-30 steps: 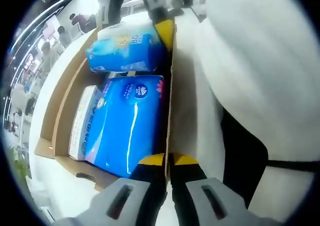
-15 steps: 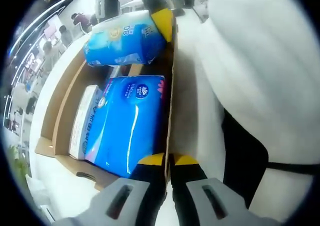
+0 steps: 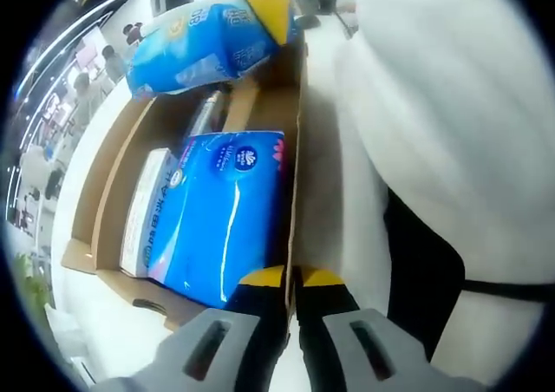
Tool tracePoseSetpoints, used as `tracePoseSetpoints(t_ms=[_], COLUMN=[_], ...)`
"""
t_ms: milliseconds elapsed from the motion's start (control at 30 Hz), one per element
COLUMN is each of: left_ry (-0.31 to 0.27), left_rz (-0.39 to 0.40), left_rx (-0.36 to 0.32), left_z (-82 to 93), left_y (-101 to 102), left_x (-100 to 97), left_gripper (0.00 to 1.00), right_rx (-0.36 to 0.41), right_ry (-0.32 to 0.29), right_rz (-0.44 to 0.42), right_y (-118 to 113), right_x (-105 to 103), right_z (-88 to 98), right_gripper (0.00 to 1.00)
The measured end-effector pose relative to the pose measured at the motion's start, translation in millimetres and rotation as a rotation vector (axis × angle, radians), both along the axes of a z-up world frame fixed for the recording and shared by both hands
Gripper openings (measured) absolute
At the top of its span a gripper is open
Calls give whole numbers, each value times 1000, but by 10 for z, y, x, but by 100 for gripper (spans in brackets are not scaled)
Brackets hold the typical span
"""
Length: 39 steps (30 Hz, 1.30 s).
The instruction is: Operate the shoe box by opening the lid, removing the specified soft item, and placing it in the target area until the item is outside and the box remains undamaged.
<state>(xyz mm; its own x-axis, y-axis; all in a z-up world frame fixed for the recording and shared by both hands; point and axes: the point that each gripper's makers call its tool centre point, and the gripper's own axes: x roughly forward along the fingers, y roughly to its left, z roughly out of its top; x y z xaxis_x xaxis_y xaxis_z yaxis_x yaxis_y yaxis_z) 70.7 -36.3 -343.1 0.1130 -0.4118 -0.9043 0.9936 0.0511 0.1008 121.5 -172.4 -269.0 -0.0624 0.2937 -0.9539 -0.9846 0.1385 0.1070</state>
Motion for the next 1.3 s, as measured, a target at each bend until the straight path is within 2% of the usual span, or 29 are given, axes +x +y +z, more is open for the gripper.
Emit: tracePoseSetpoints(t_ms=[167,333,467,667,833,1000,1100,1300], left_ry=[2,-1,-2,2,6,5,5,4], left_rz=[-2,-5,-6,-12,-11,-9,-8,-8], left_rx=[1,-5,-5,-2,-1,-1,-2,-1], left_z=[-10,-14,-21,-14,-15,-12,-15,-20], left_y=[-2,-5,-4,-3,-2,-1,-1,-1], left_x=[2,3,4,-1,-4,-5,-4,-4], left_gripper=[3,3,3,3,3,3,3,3], right_rx=[-11,-32,-91,-102,-124,-146,-163,-163], right_ry=[-18,6,-22,-22,-54,-52,-77,-102], right_rz=[13,8,66,54,85,99,103,76], right_y=[-46,-89,-177,-289,-360,-492,-597,-770], right_x=[32,5,-9,1,-10,-35,1,76], right_z=[38,71,72,124,196,195,206,392], right_gripper=[61,61,61,61,61,60,60,60])
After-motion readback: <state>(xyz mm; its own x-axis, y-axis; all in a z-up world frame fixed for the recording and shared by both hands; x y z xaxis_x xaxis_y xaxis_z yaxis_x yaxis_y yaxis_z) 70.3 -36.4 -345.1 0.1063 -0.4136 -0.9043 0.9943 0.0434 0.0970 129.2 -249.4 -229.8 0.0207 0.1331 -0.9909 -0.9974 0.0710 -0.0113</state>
